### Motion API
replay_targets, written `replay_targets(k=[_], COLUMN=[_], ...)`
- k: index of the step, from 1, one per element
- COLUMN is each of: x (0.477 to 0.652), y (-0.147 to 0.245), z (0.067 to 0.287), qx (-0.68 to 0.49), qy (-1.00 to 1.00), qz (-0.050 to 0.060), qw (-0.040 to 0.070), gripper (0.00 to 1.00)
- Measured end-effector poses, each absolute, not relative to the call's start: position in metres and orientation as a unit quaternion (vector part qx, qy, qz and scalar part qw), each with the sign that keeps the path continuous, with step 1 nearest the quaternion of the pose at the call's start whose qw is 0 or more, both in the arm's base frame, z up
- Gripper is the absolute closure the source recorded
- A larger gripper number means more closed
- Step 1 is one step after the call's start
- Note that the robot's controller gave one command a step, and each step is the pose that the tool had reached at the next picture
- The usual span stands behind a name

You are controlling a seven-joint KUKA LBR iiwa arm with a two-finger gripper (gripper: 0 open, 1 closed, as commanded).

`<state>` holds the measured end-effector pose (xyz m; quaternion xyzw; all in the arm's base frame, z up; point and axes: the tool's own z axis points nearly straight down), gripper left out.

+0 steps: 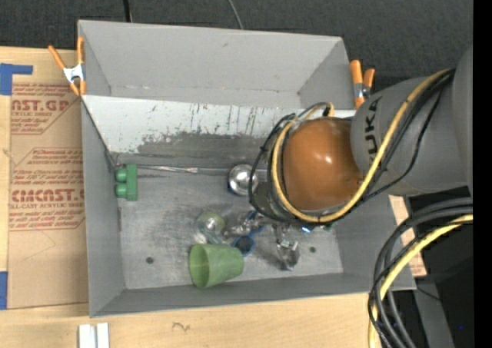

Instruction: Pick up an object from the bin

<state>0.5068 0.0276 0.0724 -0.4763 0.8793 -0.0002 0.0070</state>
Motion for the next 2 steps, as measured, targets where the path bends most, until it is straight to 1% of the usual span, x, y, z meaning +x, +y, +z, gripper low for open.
replay_targets(k=[1, 2], x=[0.506, 0.506], y=[0.028, 0.004], z=[0.072, 0.208], qx=[-0.476, -0.527], qy=[0.880, 0.850], qz=[0.001, -0.002], qw=[0.005, 0.004], gripper=[1.00, 1.00])
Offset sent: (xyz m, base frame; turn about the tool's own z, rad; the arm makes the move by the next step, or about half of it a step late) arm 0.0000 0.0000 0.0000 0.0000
